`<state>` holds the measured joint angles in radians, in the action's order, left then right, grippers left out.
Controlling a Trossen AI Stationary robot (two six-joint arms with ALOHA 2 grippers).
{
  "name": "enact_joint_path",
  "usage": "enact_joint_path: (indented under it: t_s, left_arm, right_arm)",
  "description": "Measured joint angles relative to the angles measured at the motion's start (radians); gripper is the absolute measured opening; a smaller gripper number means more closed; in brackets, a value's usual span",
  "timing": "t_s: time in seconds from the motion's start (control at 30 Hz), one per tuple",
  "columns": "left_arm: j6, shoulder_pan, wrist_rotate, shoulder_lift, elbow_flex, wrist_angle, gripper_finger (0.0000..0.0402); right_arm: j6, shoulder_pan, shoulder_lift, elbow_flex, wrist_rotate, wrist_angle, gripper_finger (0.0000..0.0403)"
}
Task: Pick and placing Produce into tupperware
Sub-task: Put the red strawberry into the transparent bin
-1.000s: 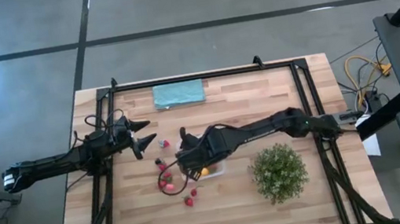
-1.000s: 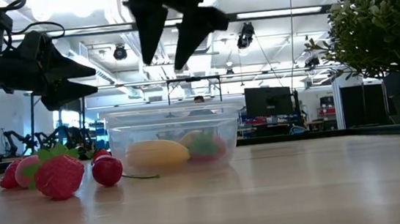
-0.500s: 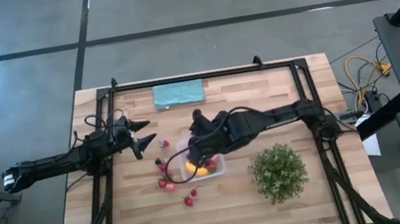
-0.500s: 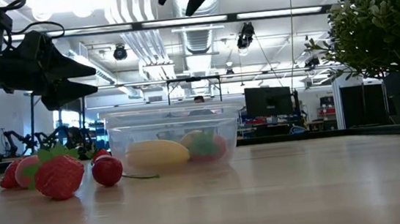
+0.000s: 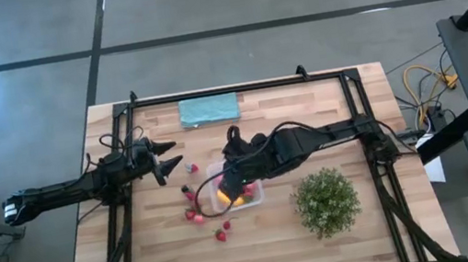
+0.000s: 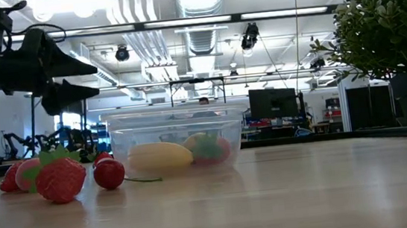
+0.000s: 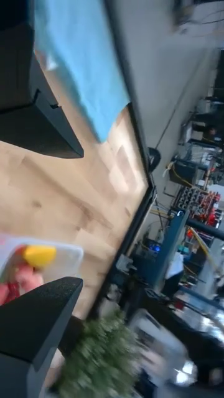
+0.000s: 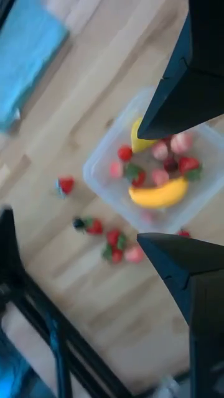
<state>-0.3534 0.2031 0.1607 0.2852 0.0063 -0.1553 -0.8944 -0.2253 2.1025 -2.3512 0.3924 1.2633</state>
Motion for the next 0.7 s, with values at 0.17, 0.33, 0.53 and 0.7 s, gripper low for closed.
enact_joint_path:
  t_s: [0.17,0.33,0.53,0.7]
  left_arm:
    - [-0.282,0.0,-0.046,0.0,0.0,-0.001,0.0314]
    - [-0.369,0.0,-0.06,0.0,0.0,-0.002,0.0314]
    - [-0.256,0.0,-0.389,0.0,0.015,-0.072,0.0314]
    - [-0.122,0.0,-0.434,0.03,0.129,0.109,0.0314]
  right_arm:
    - [0.045,-0.008,0.0,-0.001,-0.012,-0.073,0.0245]
    - [0.107,-0.008,0.0,-0.001,-0.011,-0.106,0.0246]
    - [0.196,-0.002,0.0,-0.001,-0.069,-0.199,0.0247]
    - [0.384,0.03,-0.001,-0.002,-0.318,-0.412,0.0244]
